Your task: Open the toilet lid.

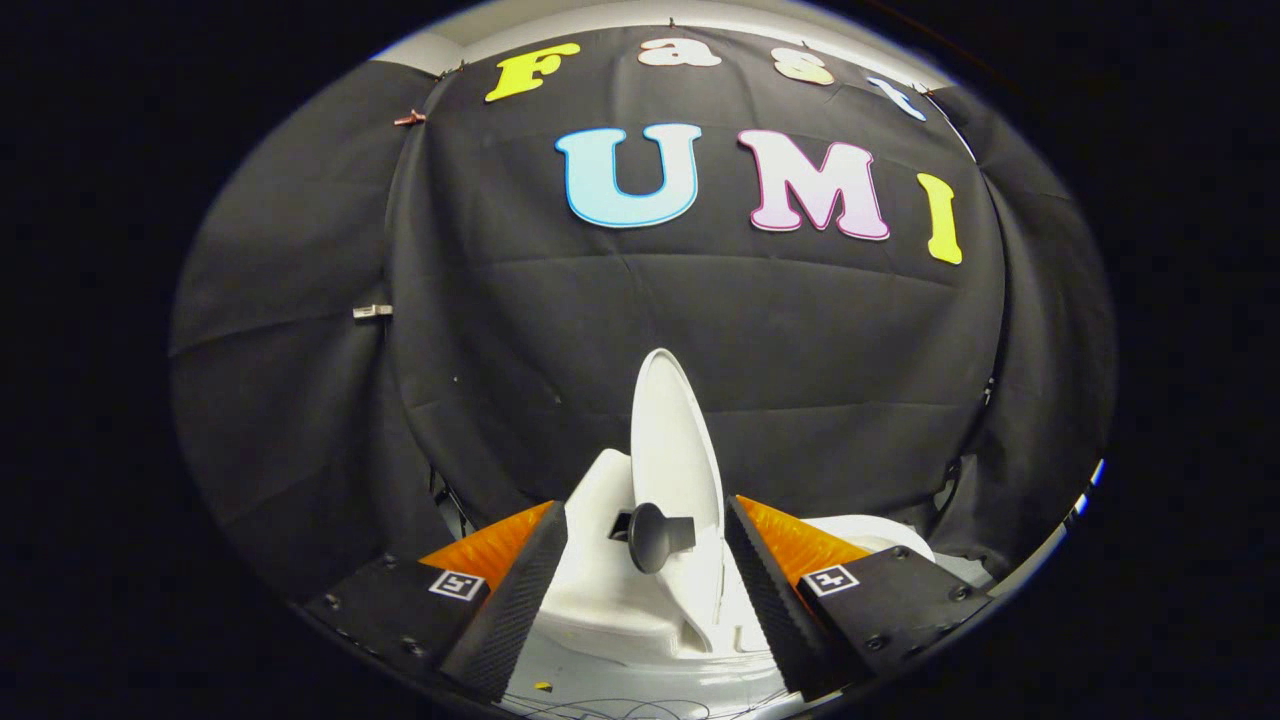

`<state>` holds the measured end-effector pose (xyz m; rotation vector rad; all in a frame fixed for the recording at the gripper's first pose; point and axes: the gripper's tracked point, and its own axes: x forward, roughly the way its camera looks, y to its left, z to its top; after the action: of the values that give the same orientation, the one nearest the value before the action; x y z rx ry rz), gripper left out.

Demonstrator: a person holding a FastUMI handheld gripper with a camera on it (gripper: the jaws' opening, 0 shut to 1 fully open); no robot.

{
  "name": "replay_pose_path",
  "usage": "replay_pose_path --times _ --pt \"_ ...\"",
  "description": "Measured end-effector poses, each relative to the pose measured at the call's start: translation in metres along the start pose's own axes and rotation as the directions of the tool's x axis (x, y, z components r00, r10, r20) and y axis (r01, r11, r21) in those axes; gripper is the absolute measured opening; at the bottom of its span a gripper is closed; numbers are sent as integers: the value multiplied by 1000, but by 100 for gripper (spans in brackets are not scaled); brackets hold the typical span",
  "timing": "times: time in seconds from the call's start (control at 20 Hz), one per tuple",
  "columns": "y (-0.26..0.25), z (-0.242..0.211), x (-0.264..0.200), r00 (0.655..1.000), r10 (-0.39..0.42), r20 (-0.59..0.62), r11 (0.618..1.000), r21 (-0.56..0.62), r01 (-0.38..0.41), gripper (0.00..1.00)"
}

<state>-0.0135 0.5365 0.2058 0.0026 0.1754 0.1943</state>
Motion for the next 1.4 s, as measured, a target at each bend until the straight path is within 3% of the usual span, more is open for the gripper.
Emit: replay_pose_path --times 0.4,1.0,1.4 --pt "-98 37 -37 992 17 125 1000 -7 -16 99" --pt "-312 21 -98 957 -137 258 990 10 139 98" --pt "-341 7 -98 959 -141 247 990 26 138 98"
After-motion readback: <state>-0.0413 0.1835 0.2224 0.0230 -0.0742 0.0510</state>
